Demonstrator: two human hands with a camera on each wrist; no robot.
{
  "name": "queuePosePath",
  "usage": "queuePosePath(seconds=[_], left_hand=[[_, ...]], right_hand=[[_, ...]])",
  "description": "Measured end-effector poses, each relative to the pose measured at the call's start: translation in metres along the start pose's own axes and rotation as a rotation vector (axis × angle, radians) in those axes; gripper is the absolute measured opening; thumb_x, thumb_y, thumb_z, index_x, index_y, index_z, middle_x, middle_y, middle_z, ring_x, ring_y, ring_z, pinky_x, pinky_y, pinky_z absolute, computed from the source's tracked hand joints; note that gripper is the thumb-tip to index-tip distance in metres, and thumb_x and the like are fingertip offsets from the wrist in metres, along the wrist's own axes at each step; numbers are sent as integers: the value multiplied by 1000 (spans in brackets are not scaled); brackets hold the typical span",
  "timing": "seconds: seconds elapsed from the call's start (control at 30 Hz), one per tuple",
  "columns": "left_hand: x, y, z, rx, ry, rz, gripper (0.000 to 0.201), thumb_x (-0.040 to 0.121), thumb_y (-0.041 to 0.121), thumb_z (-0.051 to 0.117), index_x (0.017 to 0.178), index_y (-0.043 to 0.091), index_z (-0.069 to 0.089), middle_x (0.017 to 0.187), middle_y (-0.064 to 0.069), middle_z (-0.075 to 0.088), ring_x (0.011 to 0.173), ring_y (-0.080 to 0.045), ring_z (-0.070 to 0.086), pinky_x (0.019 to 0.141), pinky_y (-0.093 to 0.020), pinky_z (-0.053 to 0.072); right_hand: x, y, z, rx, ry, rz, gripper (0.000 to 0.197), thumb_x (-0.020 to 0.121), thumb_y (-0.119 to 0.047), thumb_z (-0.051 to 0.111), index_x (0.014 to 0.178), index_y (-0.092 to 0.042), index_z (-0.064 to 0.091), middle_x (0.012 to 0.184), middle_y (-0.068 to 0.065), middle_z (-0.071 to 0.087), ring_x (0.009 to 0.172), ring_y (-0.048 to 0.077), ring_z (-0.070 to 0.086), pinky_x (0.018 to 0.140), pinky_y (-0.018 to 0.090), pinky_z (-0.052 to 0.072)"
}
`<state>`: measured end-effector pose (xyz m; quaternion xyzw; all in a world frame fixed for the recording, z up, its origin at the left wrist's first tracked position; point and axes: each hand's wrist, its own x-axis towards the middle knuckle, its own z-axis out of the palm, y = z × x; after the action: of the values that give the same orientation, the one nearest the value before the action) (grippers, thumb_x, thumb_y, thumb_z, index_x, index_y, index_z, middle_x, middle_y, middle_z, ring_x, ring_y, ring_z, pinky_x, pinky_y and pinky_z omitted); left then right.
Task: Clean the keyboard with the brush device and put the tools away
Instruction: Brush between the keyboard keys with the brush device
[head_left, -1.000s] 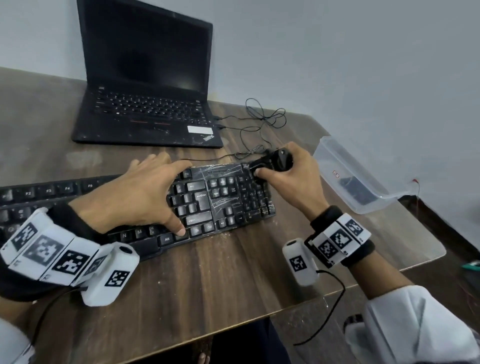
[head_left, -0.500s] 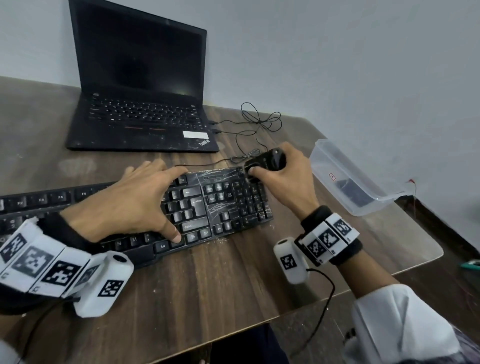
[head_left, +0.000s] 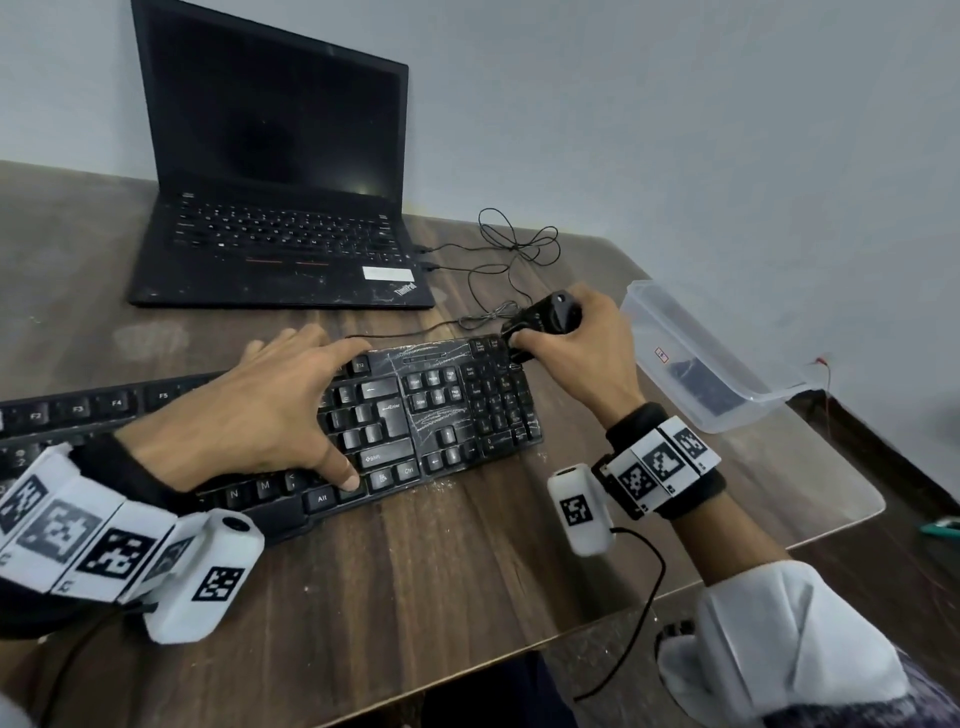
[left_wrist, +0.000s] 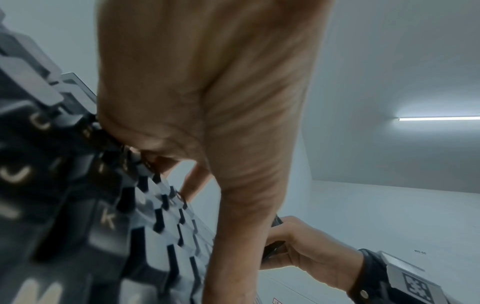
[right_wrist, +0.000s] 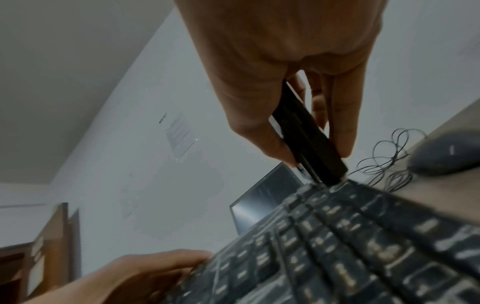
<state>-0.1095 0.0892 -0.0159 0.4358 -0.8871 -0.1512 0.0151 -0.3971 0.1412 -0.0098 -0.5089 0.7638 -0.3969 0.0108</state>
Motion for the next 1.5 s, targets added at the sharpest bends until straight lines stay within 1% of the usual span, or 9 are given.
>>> queuePosePath(seconds=[0.17, 0.27, 0.4, 0.8, 0.93, 1.1, 1.3, 1.4, 1.5], left_hand=[[-1, 1, -1, 7, -16, -7, 137, 50, 62, 91, 160, 33, 14, 124, 6, 38, 107, -10, 29, 99, -33, 31], [-1, 1, -1, 5, -16, -9, 138, 50, 62, 91, 160, 33, 13, 120, 7, 37, 106, -11, 30, 95, -32, 31], [0, 1, -1, 5, -13, -9, 138, 49, 63, 91, 160, 33, 14, 121, 7, 38, 108, -11, 30, 101, -34, 32], [0, 0, -1, 7, -6, 9, 140, 47, 64, 91, 160, 31, 16, 118, 8, 35, 110, -12, 31, 103, -36, 32], [-1, 0, -1, 4, -1, 15, 139, 48, 64, 91, 160, 32, 16, 116, 9, 34, 107, -11, 27, 101, -35, 32], [0, -2, 0, -3, -8, 11, 140, 47, 64, 91, 160, 32, 16, 119, 8, 37, 111, -13, 32, 101, -35, 32], [-1, 0, -1, -10, -22, -4, 139, 48, 63, 92, 160, 30, 16, 130, 3, 41, 125, -20, 38, 110, -39, 31], [-2, 1, -2, -18, -17, -7, 138, 48, 61, 93, 160, 32, 16, 130, 4, 41, 112, -14, 33, 107, -38, 32], [-1, -1, -1, -10, -11, -3, 139, 48, 61, 93, 160, 32, 17, 125, 5, 40, 108, -11, 28, 108, -39, 32]], right_hand=[[0, -4, 3, 42, -70, -20, 33, 75, -34, 90, 90, -22, 63, 79, -11, 65, 65, 2, 56, 53, 10, 40], [6, 2, 1, 49, -7, 22, 33, 73, -36, 89, 88, -21, 64, 79, -7, 68, 68, 8, 59, 60, 28, 51], [-8, -5, 7, 64, -132, -45, 33, 77, -33, 90, 89, -21, 62, 79, -10, 64, 64, 2, 53, 54, 12, 40], [0, -9, 11, 50, 36, -15, 31, 77, -32, 86, 93, -18, 64, 76, -13, 64, 63, -1, 54, 59, 19, 42], [-11, -22, 17, 52, -132, -93, 33, 79, -28, 88, 98, -17, 63, 85, -10, 67, 69, -2, 62, 56, 12, 49], [2, -15, 10, 22, 69, 4, 30, 78, -30, 85, 96, -24, 63, 80, -15, 64, 70, -3, 59, 64, 19, 46], [-5, -21, 12, 1, -99, -62, 32, 79, -31, 87, 98, -22, 63, 84, -13, 65, 71, -1, 59, 58, 12, 44], [1, -9, 7, -8, 66, 0, 29, 78, -29, 85, 90, -26, 58, 78, -14, 63, 68, -2, 55, 63, 20, 42], [-9, -14, 11, 5, -19, -36, 31, 78, -30, 86, 90, -24, 59, 79, -14, 63, 67, -3, 55, 57, 13, 40]])
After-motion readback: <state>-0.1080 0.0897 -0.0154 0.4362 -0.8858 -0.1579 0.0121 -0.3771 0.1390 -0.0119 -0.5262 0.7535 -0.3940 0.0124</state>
